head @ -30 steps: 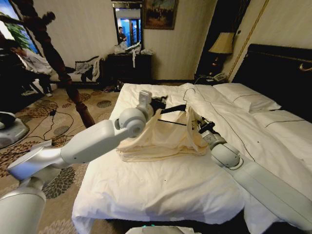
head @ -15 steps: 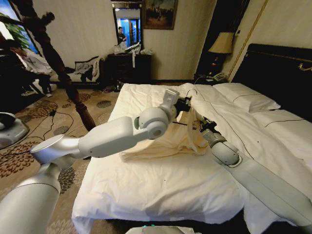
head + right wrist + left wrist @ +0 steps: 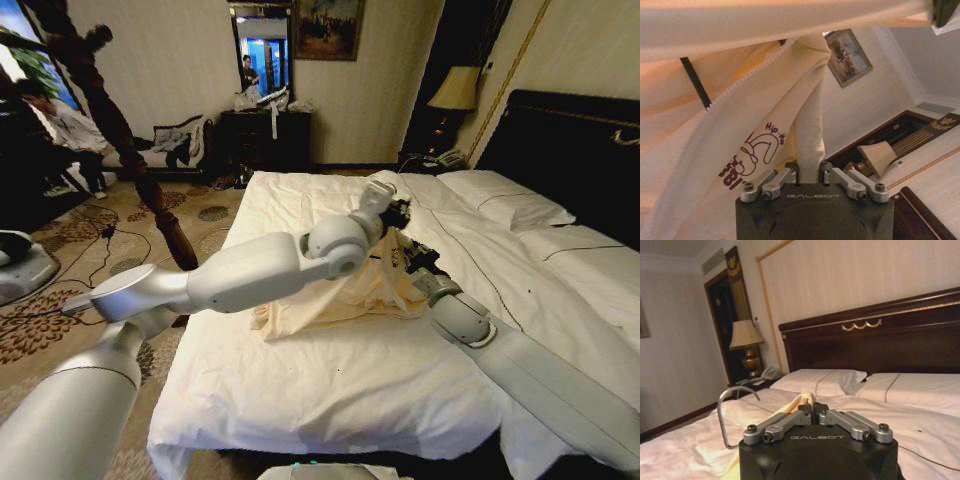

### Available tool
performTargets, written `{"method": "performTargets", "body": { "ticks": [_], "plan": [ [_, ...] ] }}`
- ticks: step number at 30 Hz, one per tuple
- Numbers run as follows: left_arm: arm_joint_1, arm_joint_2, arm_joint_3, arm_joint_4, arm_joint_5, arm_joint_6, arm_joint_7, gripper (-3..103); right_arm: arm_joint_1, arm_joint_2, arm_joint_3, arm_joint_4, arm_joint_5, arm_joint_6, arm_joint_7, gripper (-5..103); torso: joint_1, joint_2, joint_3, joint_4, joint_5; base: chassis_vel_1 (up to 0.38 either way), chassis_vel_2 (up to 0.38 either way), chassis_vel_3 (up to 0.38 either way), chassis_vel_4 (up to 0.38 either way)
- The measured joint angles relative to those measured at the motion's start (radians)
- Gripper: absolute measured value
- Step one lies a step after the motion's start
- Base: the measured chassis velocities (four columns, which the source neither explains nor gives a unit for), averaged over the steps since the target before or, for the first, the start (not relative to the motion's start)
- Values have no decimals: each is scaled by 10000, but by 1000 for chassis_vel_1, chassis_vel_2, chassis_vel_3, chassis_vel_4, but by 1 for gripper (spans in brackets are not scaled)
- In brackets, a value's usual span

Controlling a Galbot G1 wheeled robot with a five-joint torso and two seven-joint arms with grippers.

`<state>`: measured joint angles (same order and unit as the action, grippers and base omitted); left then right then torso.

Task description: Pick up the clothes from the bed and hang them on the clothes hanger.

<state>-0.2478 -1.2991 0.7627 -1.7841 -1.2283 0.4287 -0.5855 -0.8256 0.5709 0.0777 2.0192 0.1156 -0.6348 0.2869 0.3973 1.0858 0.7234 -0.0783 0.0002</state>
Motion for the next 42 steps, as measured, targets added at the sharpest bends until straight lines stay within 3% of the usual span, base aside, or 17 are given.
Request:
{"method": "performTargets", "body": {
  "ticks": [6,10,19,23,24,26,27,30,31,32,36,37,39,42],
  "plan": [
    [103,617,155,-836,-446,-60,186,1,-192,-55,294,-88,151,103,131,18,0,0,0,7,-3,0,0,0,0],
    [386,1428,435,-1609,-500,-73,427,1,-206,-64,444,-382,258,259,209,18,0,0,0,6,-3,0,0,0,0],
    [1154,2120,294,-2395,-723,-340,1060,0,-352,23,457,-284,329,457,260,18,0,0,0,2,-3,0,0,0,0],
    [1297,2328,236,-2680,-657,-404,1376,11,-392,81,389,-171,826,702,392,18,0,0,-1,3,-5,0,0,0,0],
    [1353,2485,191,-2880,-696,-431,1413,22,-401,187,262,-66,1309,747,664,18,0,0,0,3,-4,0,0,0,0],
    [1372,2600,156,-2998,-722,-431,1458,27,-406,260,218,-65,1351,779,737,18,-1,0,-1,3,-5,0,0,0,0],
    [1381,2744,132,-3111,-725,-417,1533,27,-407,323,182,-111,1284,852,765,18,-1,0,-1,3,-4,0,0,0,0],
    [1392,3136,127,-3480,-739,-164,1756,43,-392,435,97,-314,1016,994,774,18,0,0,0,6,-4,0,0,0,0],
    [1413,3256,140,-3581,-747,-84,1809,43,-368,445,89,-362,920,1042,775,18,0,0,0,5,-4,0,0,0,0],
    [1413,3256,140,-3581,-747,-84,1809,43,-368,445,89,-362,920,1042,775,18,0,0,0,5,-4,0,0,0,0],
    [1684,3652,-58,-3909,-746,-278,1852,65,-355,409,145,-447,499,1268,686,18,0,0,0,4,-4,0,0,0,0],
    [1684,3652,-58,-3909,-746,-278,1852,65,-355,409,145,-447,499,1268,686,18,0,0,0,4,-4,0,0,0,0],
    [1977,3923,-447,-3970,-809,-395,1711,76,-439,383,219,-434,294,1393,645,18,0,0,-1,1,-4,0,0,0,0],
    [2304,4371,-1065,-3905,-871,-418,1715,81,-545,380,246,-403,23,1592,619,18,-1,0,0,1,-4,0,0,0,0]
  ]
}}
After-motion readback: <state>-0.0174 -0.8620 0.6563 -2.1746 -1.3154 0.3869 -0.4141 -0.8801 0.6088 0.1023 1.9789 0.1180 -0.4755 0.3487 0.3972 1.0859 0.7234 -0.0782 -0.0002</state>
